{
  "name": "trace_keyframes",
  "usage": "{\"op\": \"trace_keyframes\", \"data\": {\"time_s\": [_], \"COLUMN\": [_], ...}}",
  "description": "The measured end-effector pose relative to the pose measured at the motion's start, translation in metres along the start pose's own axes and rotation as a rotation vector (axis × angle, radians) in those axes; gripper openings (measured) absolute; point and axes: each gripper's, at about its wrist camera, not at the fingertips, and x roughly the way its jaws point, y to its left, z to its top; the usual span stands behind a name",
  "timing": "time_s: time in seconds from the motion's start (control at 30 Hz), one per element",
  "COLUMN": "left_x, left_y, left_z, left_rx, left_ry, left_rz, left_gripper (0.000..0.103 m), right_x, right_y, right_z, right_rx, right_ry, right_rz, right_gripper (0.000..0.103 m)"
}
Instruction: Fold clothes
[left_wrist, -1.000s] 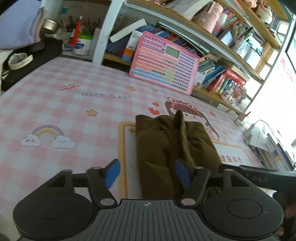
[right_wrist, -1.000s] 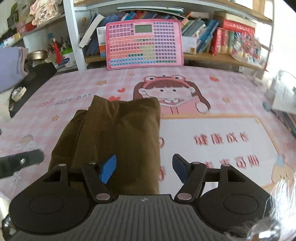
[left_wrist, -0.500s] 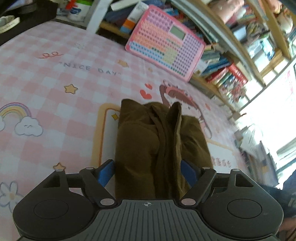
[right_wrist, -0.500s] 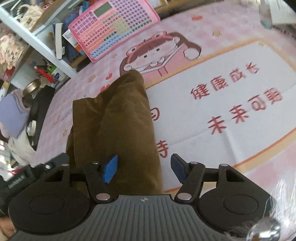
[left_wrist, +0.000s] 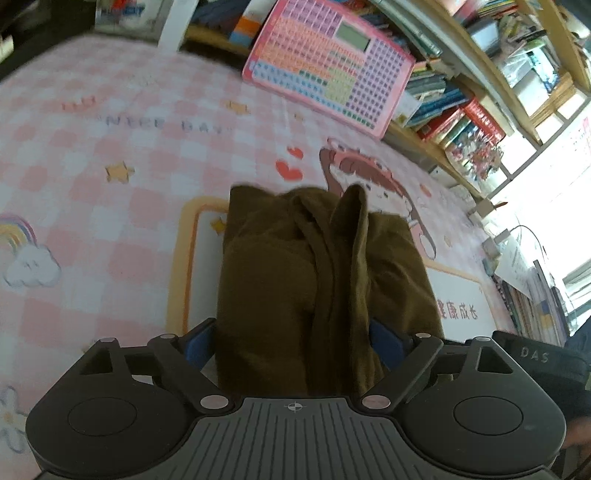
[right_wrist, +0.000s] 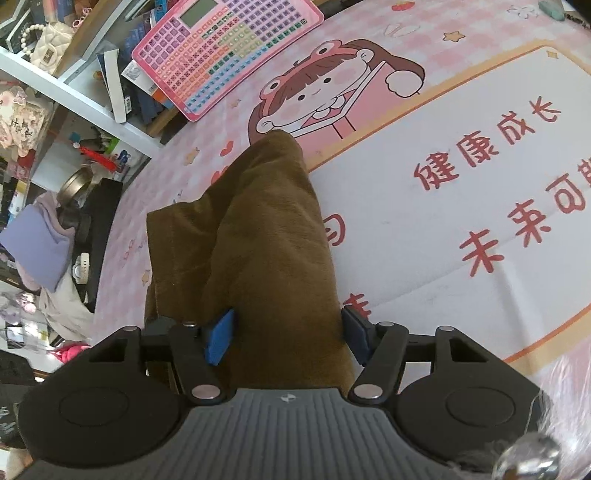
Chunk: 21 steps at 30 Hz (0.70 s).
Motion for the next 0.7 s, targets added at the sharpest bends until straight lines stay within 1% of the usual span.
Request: {"op": "trace_keyframes", "data": {"time_s": [0.03, 0.07, 0.13, 0.17, 0.2, 0.23, 0.3, 0.37, 0.4, 0.43, 0.47, 0.5, 0.53, 0.6, 0.67, 0.7], "left_x": [0.001, 0.002, 0.001, 0.000, -0.003, -0.007, -0.014, -0.016, -0.015, -0.014, -0.013, -0.013, -0.012, -0.009, -0.003, -0.001], "left_y": [0.000, 0.000, -0.003, -0.006, -0.011, -0.017, -0.033, -0.042, -0.043, -0.040, -0.036, -0.032, -0.026, -0.017, -0.010, -0.008], "left_z": [-0.001, -0.002, -0.003, -0.003, -0.004, -0.006, -0.010, -0.015, -0.016, -0.016, -0.014, -0.012, -0.010, -0.006, -0.006, -0.006], "left_rx": [-0.006, -0.012, -0.018, -0.012, 0.004, 0.028, 0.104, 0.169, 0.186, 0.179, 0.157, 0.129, 0.099, 0.052, 0.017, 0.005], "left_ry": [-0.002, -0.004, -0.007, -0.012, -0.023, -0.036, -0.061, -0.076, -0.077, -0.073, -0.069, -0.062, -0.052, -0.033, -0.016, -0.009], "left_rz": [-0.009, -0.007, 0.014, 0.027, 0.035, 0.047, 0.068, 0.083, 0.089, 0.091, 0.082, 0.066, 0.050, 0.025, 0.013, 0.008], "left_gripper": [0.090, 0.088, 0.063, 0.060, 0.049, 0.040, 0.036, 0.036, 0.037, 0.038, 0.038, 0.042, 0.048, 0.055, 0.056, 0.057], "right_x": [0.000, 0.000, 0.001, -0.002, -0.005, -0.009, -0.017, -0.017, -0.017, -0.016, -0.013, -0.011, -0.009, -0.004, 0.001, 0.005], "right_y": [0.002, 0.004, 0.008, 0.014, 0.021, 0.031, 0.052, 0.053, 0.054, 0.049, 0.043, 0.037, 0.032, 0.024, 0.020, 0.018], "right_z": [0.000, 0.000, -0.001, -0.003, -0.006, -0.010, -0.021, -0.028, -0.030, -0.028, -0.025, -0.022, -0.019, -0.013, -0.010, -0.009], "right_rx": [-0.007, -0.015, -0.031, -0.063, -0.099, -0.158, -0.300, -0.316, -0.321, -0.290, -0.255, -0.220, -0.190, -0.140, -0.121, -0.111], "right_ry": [0.001, 0.001, 0.002, -0.010, -0.023, -0.041, -0.079, -0.078, -0.076, -0.067, -0.057, -0.047, -0.036, -0.018, -0.006, 0.009], "right_rz": [-0.005, -0.012, -0.025, -0.030, -0.035, -0.044, -0.055, -0.054, -0.053, -0.054, -0.055, -0.057, -0.059, -0.059, -0.042, -0.032], "right_gripper": [0.059, 0.056, 0.050, 0.041, 0.034, 0.031, 0.028, 0.028, 0.028, 0.028, 0.032, 0.041, 0.045, 0.050, 0.051, 0.054]}}
